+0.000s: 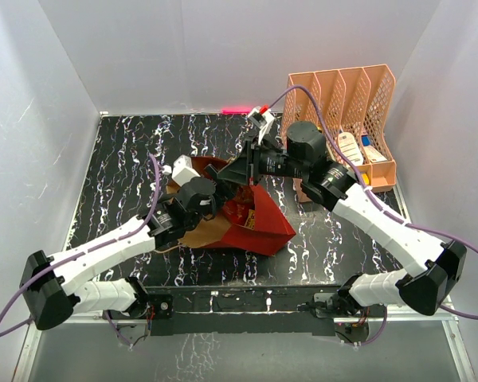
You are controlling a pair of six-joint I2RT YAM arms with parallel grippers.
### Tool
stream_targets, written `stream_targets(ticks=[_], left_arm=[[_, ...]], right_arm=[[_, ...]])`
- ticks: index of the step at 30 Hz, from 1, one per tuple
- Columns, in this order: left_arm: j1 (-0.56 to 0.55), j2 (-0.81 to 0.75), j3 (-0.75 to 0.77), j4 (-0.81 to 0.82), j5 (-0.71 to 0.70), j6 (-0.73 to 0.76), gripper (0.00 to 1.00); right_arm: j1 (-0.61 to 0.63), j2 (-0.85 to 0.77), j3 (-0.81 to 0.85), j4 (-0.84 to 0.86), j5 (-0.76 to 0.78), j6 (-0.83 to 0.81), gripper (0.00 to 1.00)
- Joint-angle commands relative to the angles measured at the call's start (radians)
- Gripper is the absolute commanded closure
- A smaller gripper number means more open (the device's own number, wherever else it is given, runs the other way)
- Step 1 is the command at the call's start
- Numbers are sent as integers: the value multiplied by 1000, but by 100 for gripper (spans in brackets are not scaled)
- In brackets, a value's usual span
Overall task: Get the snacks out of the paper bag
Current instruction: Take out the snack from the paper bag.
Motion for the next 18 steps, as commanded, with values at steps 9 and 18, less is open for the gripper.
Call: stream_targets(ticks=[9,18], left_arm=[[97,69,-83,282,183,41,20],[96,150,-80,326,210,16,15]], right_arm=[[19,-51,10,137,-80,65,93],[18,-67,20,90,-70,27,93]])
